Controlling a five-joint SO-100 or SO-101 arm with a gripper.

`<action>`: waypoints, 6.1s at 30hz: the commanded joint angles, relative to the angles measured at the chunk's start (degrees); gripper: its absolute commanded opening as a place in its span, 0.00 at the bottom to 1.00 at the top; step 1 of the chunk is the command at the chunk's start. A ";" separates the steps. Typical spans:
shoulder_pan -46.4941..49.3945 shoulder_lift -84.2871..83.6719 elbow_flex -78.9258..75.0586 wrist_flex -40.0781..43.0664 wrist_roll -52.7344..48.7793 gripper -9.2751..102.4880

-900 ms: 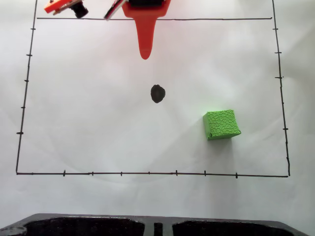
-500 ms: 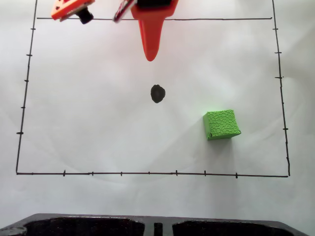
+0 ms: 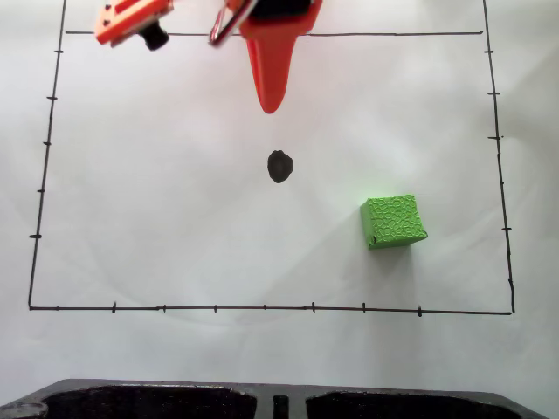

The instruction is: Grasp the colored block, Place it on the black dot, and then return the arm to the default position.

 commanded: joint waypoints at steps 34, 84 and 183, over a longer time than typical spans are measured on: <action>-17.40 -80.33 -75.85 17.75 32.78 0.17; -19.16 -109.86 -96.06 23.55 29.36 0.41; 3.34 -50.01 -56.78 30.76 2.81 0.45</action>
